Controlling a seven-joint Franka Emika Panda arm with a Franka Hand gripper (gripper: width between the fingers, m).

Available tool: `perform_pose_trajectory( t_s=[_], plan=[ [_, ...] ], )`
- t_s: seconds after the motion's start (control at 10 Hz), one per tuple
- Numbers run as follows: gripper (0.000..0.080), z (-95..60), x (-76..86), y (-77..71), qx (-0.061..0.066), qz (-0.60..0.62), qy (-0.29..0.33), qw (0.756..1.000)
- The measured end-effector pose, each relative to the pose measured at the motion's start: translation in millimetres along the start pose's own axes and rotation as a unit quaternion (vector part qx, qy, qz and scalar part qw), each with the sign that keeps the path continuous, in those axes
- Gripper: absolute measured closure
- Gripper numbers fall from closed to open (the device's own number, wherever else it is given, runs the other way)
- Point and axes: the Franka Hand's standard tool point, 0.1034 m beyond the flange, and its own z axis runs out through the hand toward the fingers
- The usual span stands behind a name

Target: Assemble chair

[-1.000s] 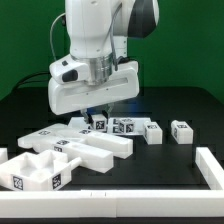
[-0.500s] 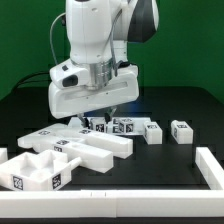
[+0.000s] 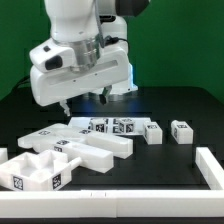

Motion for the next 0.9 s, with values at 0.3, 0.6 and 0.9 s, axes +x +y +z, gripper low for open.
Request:
perform_pose_trajectory(
  t_s=[0.3,0.6,0.9],
  plan=[
    [0.0151,-1.4,5.9,5.0,0.001,-0.026,-0.002,1.0],
    [0.0151,-6.7,14.3,17.2,-0.007,-0.005,0.005,1.0],
    [0.0151,-10.2,16.4,44.4,0.045,0.118,0.02,0.992]
  ],
)
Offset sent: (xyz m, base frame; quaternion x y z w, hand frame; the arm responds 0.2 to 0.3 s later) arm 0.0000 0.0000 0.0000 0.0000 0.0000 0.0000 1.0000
